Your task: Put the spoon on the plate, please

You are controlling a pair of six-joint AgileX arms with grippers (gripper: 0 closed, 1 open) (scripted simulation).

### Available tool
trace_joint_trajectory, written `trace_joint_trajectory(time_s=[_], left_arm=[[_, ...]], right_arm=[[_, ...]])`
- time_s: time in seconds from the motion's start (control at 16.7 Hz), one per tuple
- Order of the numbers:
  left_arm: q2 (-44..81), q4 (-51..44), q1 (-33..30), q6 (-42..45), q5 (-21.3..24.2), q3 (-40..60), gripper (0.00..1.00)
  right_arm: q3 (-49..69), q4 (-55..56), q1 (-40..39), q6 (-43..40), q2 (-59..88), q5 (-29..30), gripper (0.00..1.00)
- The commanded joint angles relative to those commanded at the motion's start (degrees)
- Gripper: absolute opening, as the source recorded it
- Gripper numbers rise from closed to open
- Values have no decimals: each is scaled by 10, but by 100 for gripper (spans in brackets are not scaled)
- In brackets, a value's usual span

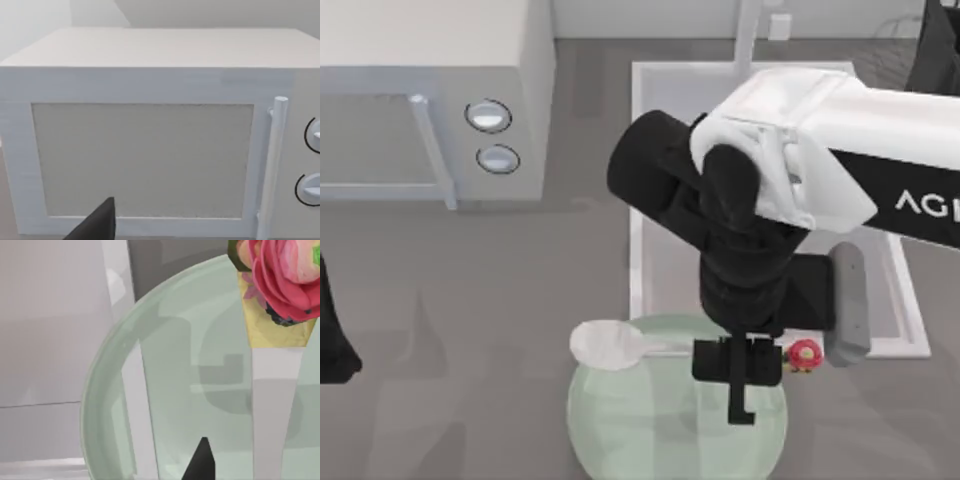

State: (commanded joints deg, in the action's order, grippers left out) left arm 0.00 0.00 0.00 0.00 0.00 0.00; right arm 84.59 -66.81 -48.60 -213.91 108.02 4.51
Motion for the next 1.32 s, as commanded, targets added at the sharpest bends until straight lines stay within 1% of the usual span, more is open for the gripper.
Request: trace_joint_trajectory(time_s=[0.36,0.84,1.26,1.32], left_arm=[[0,0,0,0,0,0,100],[0,0,0,0,0,0,100],[0,0,0,0,0,0,100],[0,0,0,0,0,0,100]], right_arm=[[-1,43,-7,-6,13,-12,0],[-22,115,-35,-12,76,-29,0],[-37,124,-39,-11,95,-31,0],[-37,124,-39,-11,95,-31,8]])
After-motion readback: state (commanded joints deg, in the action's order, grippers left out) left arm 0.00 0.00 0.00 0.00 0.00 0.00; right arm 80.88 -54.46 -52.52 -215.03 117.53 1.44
